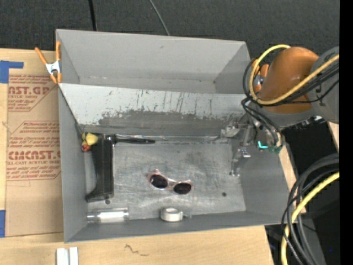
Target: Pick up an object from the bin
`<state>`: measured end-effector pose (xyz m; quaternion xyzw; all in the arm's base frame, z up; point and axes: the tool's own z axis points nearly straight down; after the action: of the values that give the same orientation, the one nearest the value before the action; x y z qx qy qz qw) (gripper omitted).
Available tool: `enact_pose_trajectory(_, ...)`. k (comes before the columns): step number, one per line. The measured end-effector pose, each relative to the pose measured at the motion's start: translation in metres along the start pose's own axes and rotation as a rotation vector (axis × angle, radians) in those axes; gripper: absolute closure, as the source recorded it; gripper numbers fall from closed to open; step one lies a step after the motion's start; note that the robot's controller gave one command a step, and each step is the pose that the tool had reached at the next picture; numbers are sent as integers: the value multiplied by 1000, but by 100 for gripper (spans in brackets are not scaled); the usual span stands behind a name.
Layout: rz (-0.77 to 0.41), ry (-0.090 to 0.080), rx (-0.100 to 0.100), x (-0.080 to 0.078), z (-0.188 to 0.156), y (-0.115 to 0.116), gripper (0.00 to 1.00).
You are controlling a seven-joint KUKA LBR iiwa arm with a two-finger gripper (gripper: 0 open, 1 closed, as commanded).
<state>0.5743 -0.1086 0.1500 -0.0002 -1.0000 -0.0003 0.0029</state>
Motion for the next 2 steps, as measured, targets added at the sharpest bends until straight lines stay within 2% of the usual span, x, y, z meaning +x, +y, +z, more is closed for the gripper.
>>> enact_pose_trajectory(1, -1, -7, 1, -2, -4, 0, 0)
enact_pose_trajectory(2, -80, -8, 2, 4, -5, 7, 0)
